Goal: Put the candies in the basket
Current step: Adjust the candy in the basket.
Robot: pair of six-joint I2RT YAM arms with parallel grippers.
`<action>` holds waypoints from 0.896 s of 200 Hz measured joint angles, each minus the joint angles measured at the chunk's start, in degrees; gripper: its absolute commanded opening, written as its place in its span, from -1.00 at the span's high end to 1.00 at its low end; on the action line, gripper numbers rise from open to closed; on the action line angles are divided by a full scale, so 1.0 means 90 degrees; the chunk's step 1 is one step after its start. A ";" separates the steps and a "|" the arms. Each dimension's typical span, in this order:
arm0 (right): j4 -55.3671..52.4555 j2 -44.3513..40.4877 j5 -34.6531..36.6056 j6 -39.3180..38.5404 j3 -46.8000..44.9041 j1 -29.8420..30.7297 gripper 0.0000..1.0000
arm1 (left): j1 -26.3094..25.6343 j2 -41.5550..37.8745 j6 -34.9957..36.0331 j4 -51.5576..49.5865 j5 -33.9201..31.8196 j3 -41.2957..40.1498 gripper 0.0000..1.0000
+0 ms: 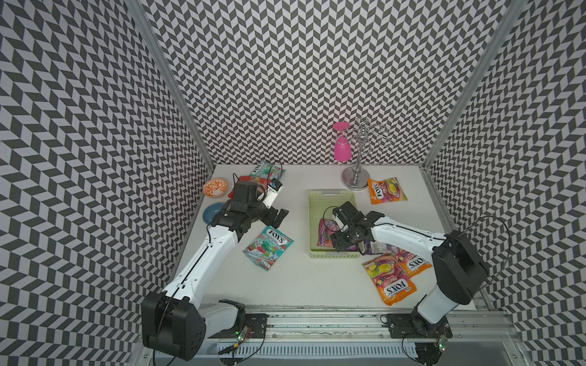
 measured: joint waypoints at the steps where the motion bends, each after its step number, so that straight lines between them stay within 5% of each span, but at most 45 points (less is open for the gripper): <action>1: 0.0000 0.0010 0.0010 0.0000 0.0002 0.0002 -0.69 | 0.0007 0.0000 0.0000 0.0000 0.0005 0.0000 -0.99; 97: 0.0092 0.0692 0.0777 0.0408 0.0384 0.0083 -0.65 | 0.0338 0.0000 -0.0051 0.0027 0.0471 0.0000 -0.99; 179: 0.0634 0.1100 0.0690 0.0500 0.1022 0.0080 -0.61 | 0.0155 0.0629 -0.0882 0.0743 0.1858 -0.0845 -0.95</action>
